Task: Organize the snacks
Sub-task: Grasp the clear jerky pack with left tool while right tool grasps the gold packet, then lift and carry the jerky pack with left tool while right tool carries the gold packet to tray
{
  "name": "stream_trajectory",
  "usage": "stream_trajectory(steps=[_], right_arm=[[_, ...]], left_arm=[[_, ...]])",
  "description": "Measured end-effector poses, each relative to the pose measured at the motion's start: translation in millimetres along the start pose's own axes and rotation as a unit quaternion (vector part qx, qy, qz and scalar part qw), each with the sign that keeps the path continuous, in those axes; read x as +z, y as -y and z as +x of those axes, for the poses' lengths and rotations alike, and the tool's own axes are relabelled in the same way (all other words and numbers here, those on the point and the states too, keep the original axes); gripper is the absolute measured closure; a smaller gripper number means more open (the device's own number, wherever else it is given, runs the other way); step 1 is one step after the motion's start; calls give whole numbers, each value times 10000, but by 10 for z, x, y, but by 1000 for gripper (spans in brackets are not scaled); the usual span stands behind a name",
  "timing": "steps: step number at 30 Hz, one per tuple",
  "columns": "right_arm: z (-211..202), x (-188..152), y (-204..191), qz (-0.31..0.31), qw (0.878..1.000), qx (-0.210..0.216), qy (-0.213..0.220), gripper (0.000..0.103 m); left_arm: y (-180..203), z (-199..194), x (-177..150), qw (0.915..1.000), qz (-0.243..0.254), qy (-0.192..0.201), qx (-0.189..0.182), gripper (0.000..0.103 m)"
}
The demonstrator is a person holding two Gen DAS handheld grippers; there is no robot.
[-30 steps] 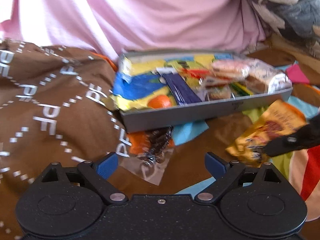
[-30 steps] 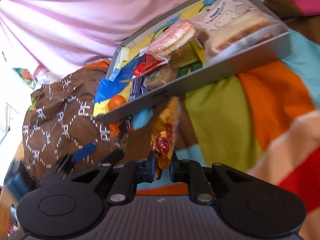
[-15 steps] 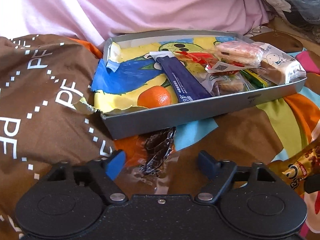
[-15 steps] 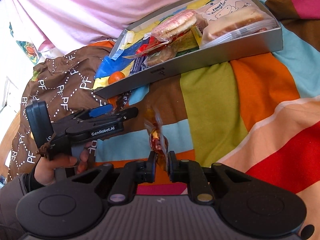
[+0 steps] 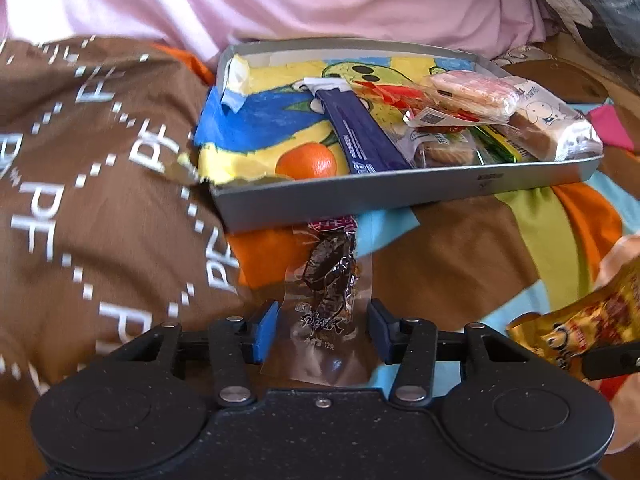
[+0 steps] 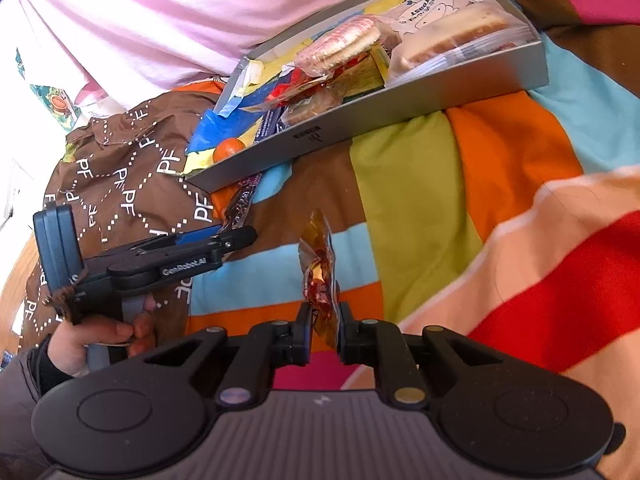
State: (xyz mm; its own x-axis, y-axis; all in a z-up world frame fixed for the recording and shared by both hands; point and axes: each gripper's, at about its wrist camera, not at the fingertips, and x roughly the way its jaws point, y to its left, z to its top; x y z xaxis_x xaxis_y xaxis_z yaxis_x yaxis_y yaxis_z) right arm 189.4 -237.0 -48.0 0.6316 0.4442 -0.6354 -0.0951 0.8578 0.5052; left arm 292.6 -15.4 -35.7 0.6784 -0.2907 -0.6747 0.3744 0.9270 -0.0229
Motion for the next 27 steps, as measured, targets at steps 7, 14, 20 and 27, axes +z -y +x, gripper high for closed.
stream_trajectory(steps=[7, 14, 20, 27], right_arm=[[-93, -142, 10, -75, 10000, 14, -11, 89], [-91, -215, -61, -397, 9992, -67, 61, 86], [-34, -226, -75, -528, 9984, -182, 82, 81], [32, -190, -69, -596, 9976, -291, 213, 68]], left_arm=[[23, -214, -86, 9988, -415, -200, -151, 53], [182, -448, -258, 9979, -462, -385, -234, 53], [319, -539, -506, 9954, -545, -717, -329, 52], [361, -463, -501, 9970, -377, -615, -292, 44]])
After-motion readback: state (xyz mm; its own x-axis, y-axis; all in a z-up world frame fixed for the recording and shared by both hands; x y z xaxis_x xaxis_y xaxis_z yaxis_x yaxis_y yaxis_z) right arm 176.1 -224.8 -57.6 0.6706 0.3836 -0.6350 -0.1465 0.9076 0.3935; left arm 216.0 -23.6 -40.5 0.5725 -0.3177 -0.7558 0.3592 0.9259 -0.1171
